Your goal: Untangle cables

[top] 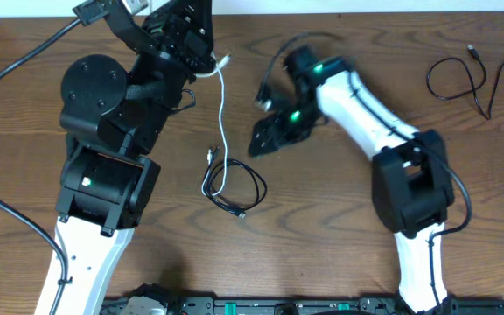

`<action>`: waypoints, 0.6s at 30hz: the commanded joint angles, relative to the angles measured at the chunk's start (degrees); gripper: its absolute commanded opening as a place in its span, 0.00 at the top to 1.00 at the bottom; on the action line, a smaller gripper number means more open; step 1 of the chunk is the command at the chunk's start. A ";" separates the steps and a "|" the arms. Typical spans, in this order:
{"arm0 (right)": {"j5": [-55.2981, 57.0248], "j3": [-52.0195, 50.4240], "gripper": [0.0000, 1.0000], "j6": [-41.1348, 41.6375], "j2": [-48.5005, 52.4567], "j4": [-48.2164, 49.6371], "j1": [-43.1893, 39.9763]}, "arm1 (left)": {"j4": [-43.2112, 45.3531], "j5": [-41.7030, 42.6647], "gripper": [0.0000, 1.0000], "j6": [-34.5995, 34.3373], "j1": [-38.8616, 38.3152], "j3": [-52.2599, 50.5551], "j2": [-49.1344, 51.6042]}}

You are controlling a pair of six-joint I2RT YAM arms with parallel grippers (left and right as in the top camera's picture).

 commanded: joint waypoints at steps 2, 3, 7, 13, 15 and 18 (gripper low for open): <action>5.77 -3.43 0.14 10.71 -0.57 4.48 5.31 | 0.63 -0.50 0.93 -0.50 1.31 0.11 -2.32; 6.71 -3.93 0.16 11.98 -0.57 5.53 6.29 | 0.61 -0.46 0.93 -0.50 1.51 0.11 -2.47; 9.20 -5.70 0.22 15.85 -0.57 9.94 10.69 | -0.07 -0.28 0.93 -0.48 2.01 0.11 -3.23; 6.69 -5.77 0.21 16.72 -0.57 11.67 13.40 | -1.79 -0.31 0.92 -0.48 2.01 0.11 -3.34; 6.64 -5.77 0.22 16.44 -0.57 10.78 13.49 | -2.29 -0.28 0.93 -0.48 2.01 0.11 -3.34; 4.04 -5.75 0.21 11.13 -0.59 9.07 12.52 | -2.99 -0.07 0.93 -0.50 2.01 0.11 -3.48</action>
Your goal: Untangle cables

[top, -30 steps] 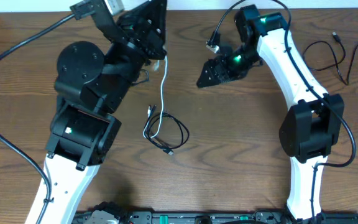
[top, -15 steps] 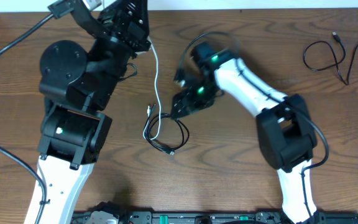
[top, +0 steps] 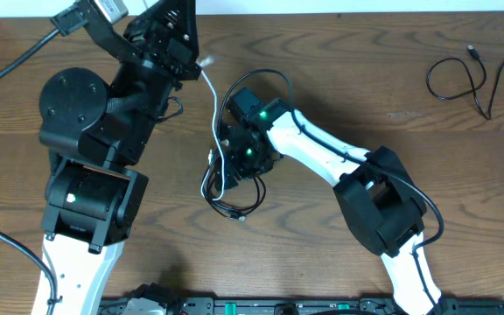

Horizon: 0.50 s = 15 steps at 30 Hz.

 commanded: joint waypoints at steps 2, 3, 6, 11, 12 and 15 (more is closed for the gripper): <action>-6.19 -0.37 0.21 -7.93 -0.63 -1.99 -2.51 | -0.50 -0.11 0.92 -0.48 0.37 0.11 -0.94; -8.00 -0.37 0.21 -9.64 -0.63 -2.29 -3.39 | -0.50 -0.11 0.93 -0.48 0.37 0.11 -1.11; -16.61 -0.37 0.21 -15.67 -0.63 -2.47 -6.93 | -0.52 -0.11 0.93 -0.48 0.37 0.11 -1.55; -35.47 -0.39 0.21 -28.24 -0.63 -2.38 -11.54 | -0.96 -0.09 0.92 -0.50 0.37 0.11 -2.16; -39.58 -0.39 0.21 -31.71 -0.63 -2.80 -12.04 | -0.98 -0.09 0.92 -0.50 0.35 0.11 -2.19; -48.15 -0.42 0.22 -40.98 -0.63 -4.79 -12.35 | -1.01 -0.09 0.93 -0.50 0.35 0.11 -2.29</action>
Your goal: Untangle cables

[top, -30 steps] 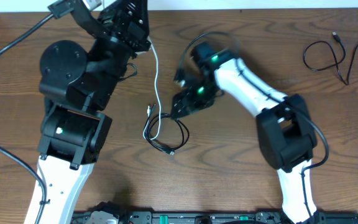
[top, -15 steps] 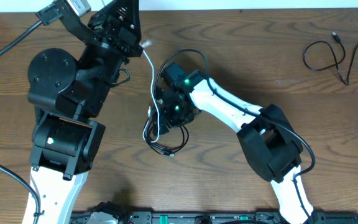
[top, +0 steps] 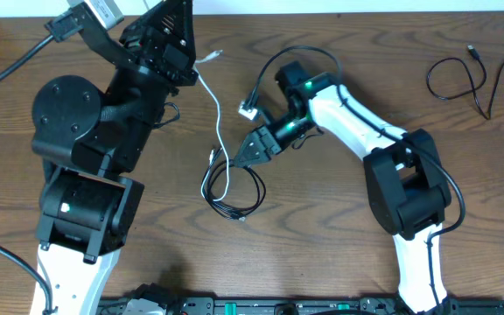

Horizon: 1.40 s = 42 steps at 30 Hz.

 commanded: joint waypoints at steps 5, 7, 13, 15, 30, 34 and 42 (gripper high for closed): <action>-22.05 -0.37 0.25 -21.77 -0.63 -2.67 3.39 | -0.04 -0.09 0.92 -0.50 0.37 0.11 -0.85; -22.34 -0.37 0.26 -22.49 -0.63 -2.43 5.05 | -0.04 -0.11 0.93 -0.50 0.37 0.11 -0.85; -20.22 -0.37 0.82 -18.36 -0.63 1.51 7.72 | -1.38 -0.13 0.92 -0.50 0.37 0.11 -0.85; -17.11 -0.35 0.99 -10.69 -0.63 4.98 7.56 | -2.67 -0.13 0.92 -0.50 0.37 0.11 -0.85; 33.75 0.39 0.99 25.90 -11.15 1.31 -2.97 | -30.88 -8.52 0.87 1.49 0.37 0.00 2.23; 42.86 0.39 0.99 28.28 -17.88 -2.43 -4.76 | -35.91 -8.17 0.50 1.46 0.35 0.00 5.44; 47.30 0.42 0.99 34.34 -25.99 -7.04 -6.51 | -39.10 -0.74 0.42 7.45 0.09 0.00 14.60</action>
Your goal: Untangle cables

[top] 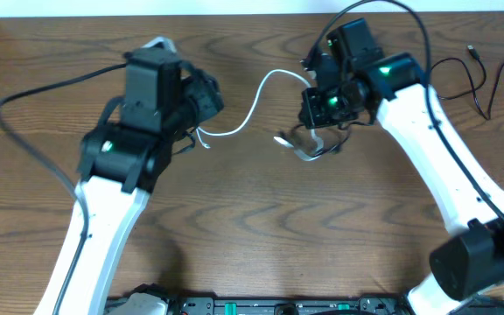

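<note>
A white cable (256, 98) spans the table in an arc between my two grippers. Its left end sits at my left gripper (205, 112), which looks shut on it at centre-left. My right gripper (320, 118) is at upper right of centre, shut on the tangled bundle. From it hang a small loop of black cable (326, 146) and a white plug end (283, 140), just above the wood. How the strands cross inside the right fingers is hidden.
A separate black cable (462, 80) lies in loose loops at the far right back of the wooden table (261, 227). A thick black supply cable (33, 96) trails off the left arm. The right arm's white links slant towards the front right corner.
The tangled loop has left the table centre and now hangs from my right gripper at upper right. My left gripper has come down and right, and the white cable stretches between both.
My left gripper held the white cable's end high at the back, its tail running down into a black loop at centre. My right gripper stood beside it, then on the loop, then just above it. Now the bundle is lifted to the right, the white cable drawn out.
</note>
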`<action>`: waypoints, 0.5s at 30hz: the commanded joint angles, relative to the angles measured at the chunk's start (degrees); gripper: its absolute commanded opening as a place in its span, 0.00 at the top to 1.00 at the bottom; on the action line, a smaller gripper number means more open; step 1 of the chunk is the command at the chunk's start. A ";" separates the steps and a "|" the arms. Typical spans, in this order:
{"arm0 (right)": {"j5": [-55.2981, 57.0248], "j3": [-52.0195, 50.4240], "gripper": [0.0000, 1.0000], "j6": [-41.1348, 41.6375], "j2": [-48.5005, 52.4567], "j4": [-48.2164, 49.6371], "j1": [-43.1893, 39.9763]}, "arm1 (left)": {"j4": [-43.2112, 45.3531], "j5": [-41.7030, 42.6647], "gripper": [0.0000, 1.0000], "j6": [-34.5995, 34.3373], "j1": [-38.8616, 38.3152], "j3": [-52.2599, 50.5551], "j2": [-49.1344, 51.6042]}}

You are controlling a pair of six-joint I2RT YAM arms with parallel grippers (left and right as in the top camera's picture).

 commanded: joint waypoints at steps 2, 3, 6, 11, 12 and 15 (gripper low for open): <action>3.67 0.37 0.99 6.21 -0.90 -1.38 -0.98 | -0.24 6.45 0.41 4.90 0.04 -0.02 4.50; 3.67 0.39 0.99 6.78 -0.90 -1.55 -1.18 | -0.24 7.67 0.41 5.57 0.04 -0.02 5.53; 2.64 0.87 0.99 7.06 -0.90 -1.33 -1.99 | -0.35 9.29 0.40 7.52 0.04 -0.02 8.50; -2.95 7.30 0.99 4.74 -0.90 -3.23 -3.37 | -0.85 9.25 0.25 11.67 0.07 -0.02 12.66; -3.04 9.42 0.99 4.59 -0.90 -4.26 -3.65 | -0.92 9.25 0.19 12.52 0.04 -0.02 13.35; -2.62 15.93 0.99 3.30 -0.90 -6.88 -4.26 | -1.11 9.25 0.05 14.05 0.07 -0.02 14.80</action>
